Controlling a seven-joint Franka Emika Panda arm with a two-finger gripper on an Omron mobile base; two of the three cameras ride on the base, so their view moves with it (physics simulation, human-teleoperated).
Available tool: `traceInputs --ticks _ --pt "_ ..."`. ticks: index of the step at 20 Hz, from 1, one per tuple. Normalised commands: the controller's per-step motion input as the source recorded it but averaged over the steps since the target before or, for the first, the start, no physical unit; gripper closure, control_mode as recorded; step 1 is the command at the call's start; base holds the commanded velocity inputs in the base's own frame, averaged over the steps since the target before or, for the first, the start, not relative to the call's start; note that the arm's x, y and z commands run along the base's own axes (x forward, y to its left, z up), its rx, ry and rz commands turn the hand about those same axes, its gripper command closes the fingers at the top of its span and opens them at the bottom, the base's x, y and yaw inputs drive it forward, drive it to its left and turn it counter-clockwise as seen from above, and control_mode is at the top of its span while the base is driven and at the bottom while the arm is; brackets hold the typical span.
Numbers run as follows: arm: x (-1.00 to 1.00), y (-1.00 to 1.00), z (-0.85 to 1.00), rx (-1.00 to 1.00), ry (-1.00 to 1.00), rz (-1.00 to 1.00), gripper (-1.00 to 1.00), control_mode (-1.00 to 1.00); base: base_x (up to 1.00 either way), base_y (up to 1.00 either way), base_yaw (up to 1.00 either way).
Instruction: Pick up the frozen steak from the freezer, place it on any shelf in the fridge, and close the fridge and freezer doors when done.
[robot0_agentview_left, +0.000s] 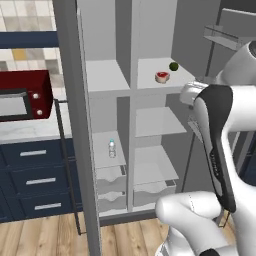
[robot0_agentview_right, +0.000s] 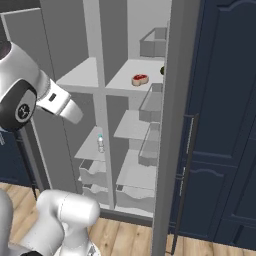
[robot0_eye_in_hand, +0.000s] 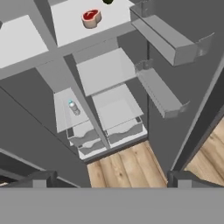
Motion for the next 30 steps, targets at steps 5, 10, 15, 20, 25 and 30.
traceInputs --ticks 5,10,15,20,25,30 --pt "-1.0 -0.31 0.0 0.0 0.0 0.0 -1.0 -1.0 0.0 0.0 0.0" --pt "-0.5 -0.97 0.0 0.08 0.0 0.0 -1.0 -1.0 0.0 0.0 0.0" --pt "-0.06 -1.0 0.0 0.11 -0.03 0.08 -1.0 -1.0 0.0 0.0 0.0" --pt "-0.25 -1.0 0.0 0.13 -0.07 0.13 -1.0 -1.0 0.0 0.0 0.0" --pt "-0.01 -1.0 -0.17 0.11 -0.06 0.11 -1.0 -1.0 0.0 0.0 0.0" --pt "0.41 -1.0 -0.35 0.17 -0.06 0.13 -1.0 -1.0 0.0 0.0 0.0"
